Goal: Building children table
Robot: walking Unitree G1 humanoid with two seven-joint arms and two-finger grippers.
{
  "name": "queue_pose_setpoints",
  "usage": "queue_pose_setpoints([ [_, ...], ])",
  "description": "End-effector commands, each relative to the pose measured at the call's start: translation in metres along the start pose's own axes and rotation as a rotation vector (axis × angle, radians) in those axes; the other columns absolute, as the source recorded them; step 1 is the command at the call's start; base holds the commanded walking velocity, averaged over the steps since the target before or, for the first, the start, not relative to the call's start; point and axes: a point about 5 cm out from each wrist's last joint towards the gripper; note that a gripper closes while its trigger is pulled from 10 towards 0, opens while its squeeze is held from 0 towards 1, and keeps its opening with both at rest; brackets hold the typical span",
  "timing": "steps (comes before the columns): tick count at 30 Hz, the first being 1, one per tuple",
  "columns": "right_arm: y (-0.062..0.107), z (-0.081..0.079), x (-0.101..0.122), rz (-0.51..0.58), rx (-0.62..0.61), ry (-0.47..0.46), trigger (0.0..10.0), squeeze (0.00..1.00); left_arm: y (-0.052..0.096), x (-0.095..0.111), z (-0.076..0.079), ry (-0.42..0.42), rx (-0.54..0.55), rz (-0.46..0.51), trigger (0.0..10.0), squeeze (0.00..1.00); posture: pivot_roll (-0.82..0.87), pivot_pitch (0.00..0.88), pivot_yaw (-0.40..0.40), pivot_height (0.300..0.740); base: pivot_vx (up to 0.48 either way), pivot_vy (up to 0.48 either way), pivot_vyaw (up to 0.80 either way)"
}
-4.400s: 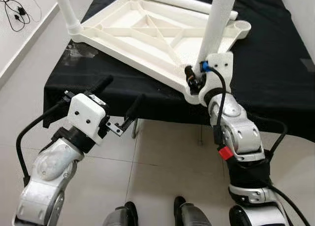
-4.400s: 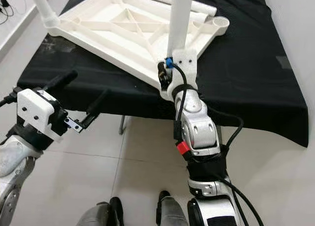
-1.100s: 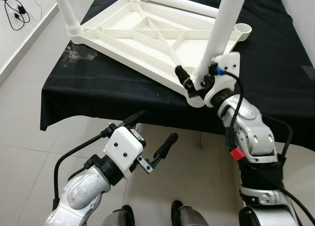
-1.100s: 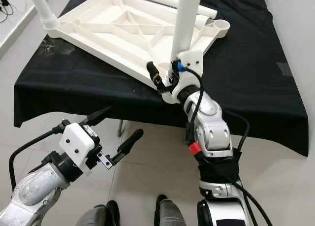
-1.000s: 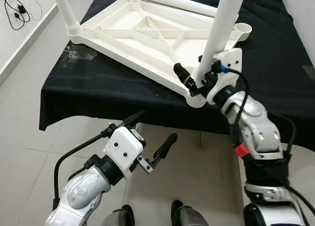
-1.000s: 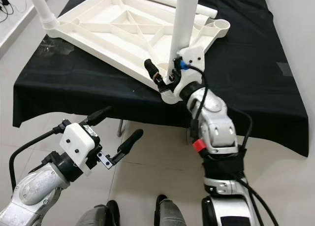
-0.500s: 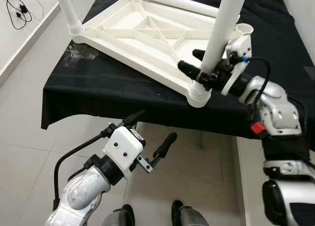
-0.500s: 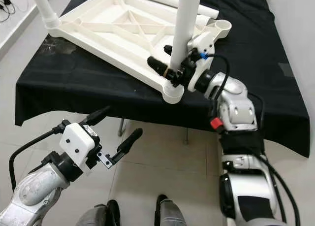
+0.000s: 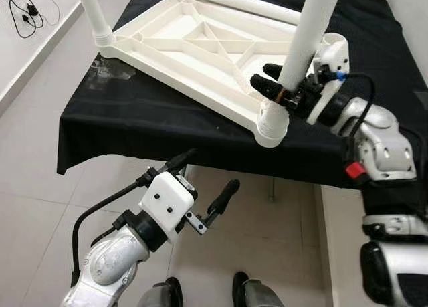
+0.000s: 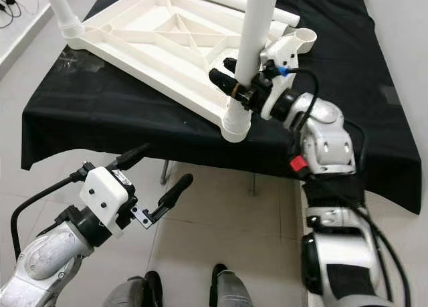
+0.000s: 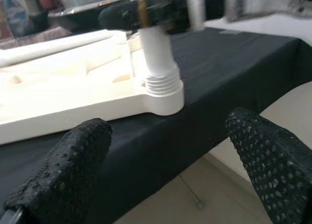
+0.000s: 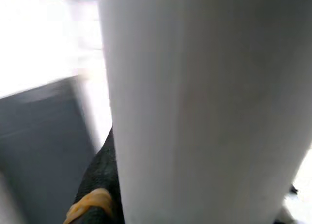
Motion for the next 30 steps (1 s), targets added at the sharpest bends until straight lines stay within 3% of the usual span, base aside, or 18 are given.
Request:
queue_pose_setpoints([
  [1, 0.014, 0.007, -0.049, -0.269, -0.223, 0.051, 0.0, 0.00, 0.004, 0.000, 0.002, -0.005, -0.010, -0.015, 10.0, 0.00, 0.05, 0.305, -0.036, 0.740, 0.000, 0.000, 0.00],
  [4, 0.018, 0.002, -0.057, -0.297, -0.264, 0.031, 0.0, 0.00, 0.003, 0.000, 0.002, -0.005, -0.009, -0.015, 10.0, 0.00, 0.05, 0.305, -0.036, 0.740, 0.000, 0.000, 0.00],
  [5, 0.018, -0.009, -0.060, -0.274, -0.292, 0.010, 0.0, 0.00, 0.002, 0.000, 0.001, -0.007, -0.002, -0.013, 10.0, 0.00, 0.05, 0.301, -0.023, 0.740, 0.000, 0.000, 0.00],
  [7, 0.018, -0.009, -0.060, -0.274, -0.292, 0.010, 0.0, 0.00, 0.002, 0.000, 0.001, -0.007, -0.002, -0.013, 10.0, 0.00, 0.05, 0.301, -0.023, 0.740, 0.000, 0.000, 0.00],
  [13, 0.003, -0.018, -0.049, -0.251, -0.321, -0.021, 0.0, 0.00, -0.001, 0.001, 0.001, -0.007, -0.006, -0.003, 10.0, 0.00, 0.04, 0.294, -0.026, 0.740, 0.000, 0.000, 0.00],
  [14, 0.002, -0.019, -0.045, -0.240, -0.326, -0.028, 2.0, 0.00, -0.001, 0.001, 0.001, -0.006, -0.006, -0.002, 10.0, 0.00, 0.04, 0.295, -0.026, 0.740, 0.000, 0.000, 0.00],
  [15, 0.000, -0.021, -0.042, -0.220, -0.291, -0.033, 10.0, 0.00, -0.001, 0.001, 0.002, -0.005, -0.006, -0.001, 10.0, 0.00, 0.04, 0.297, -0.025, 0.740, 0.000, 0.000, 0.00],
  [17, -0.001, -0.023, -0.039, -0.205, -0.265, -0.037, 10.0, 0.00, -0.001, 0.001, 0.002, -0.004, -0.007, -0.001, 10.0, 0.00, 0.04, 0.297, -0.025, 0.740, 0.000, 0.000, 0.00],
  [18, -0.003, -0.027, -0.034, -0.152, -0.174, -0.116, 10.0, 1.00, -0.001, 0.001, 0.003, -0.001, -0.007, -0.001, 10.0, 0.00, 0.04, 0.299, -0.023, 0.740, 0.000, 0.000, 0.00],
  [19, -0.003, -0.027, -0.034, -0.152, -0.174, -0.116, 10.0, 1.00, -0.001, 0.001, 0.003, -0.001, -0.007, -0.001, 10.0, 0.00, 0.04, 0.299, -0.023, 0.740, 0.000, 0.000, 0.00],
  [21, -0.003, -0.027, -0.030, -0.109, 0.004, -0.172, 10.0, 1.00, -0.001, 0.001, 0.003, 0.001, -0.008, -0.002, 10.0, 0.00, 0.03, 0.303, -0.024, 0.740, 0.000, 0.000, 0.00],
  [22, -0.003, -0.027, -0.030, -0.109, 0.004, -0.172, 10.0, 1.00, -0.001, 0.001, 0.003, 0.001, -0.008, -0.002, 10.0, 0.00, 0.03, 0.303, -0.024, 0.740, 0.000, 0.000, 0.00],
  [23, -0.001, -0.021, -0.026, -0.077, 0.077, -0.182, 10.0, 1.00, -0.001, 0.001, 0.003, 0.002, -0.009, -0.002, 10.0, 0.00, 0.04, 0.304, -0.023, 0.740, 0.000, 0.000, 0.00],
  [24, 0.001, -0.004, -0.016, -0.015, 0.139, -0.175, 10.0, 1.00, -0.001, 0.000, 0.004, 0.004, -0.009, -0.002, 10.0, 0.00, 0.04, 0.304, -0.023, 0.740, 0.000, 0.000, 0.00],
  [29, 0.003, 0.009, -0.011, 0.004, 0.221, -0.175, 10.0, 1.00, -0.001, 0.001, 0.004, 0.006, -0.010, -0.003, 10.0, 0.00, 0.04, 0.307, -0.021, 0.740, 0.000, 0.000, 0.00],
  [30, 0.005, 0.014, -0.010, 0.000, 0.255, -0.138, 10.0, 1.00, -0.001, 0.001, 0.004, 0.005, -0.011, -0.003, 10.0, 0.00, 0.04, 0.307, -0.022, 0.740, 0.000, 0.000, 0.00],
])
Point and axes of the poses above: a point about 5 cm out from each wrist's last joint towards the gripper, its own y axis pointing back from the gripper into the wrist, its own x axis along the axis of the wrist's last joint, z = x × y, and after that the axes turned 2 degrees about y, right-handed
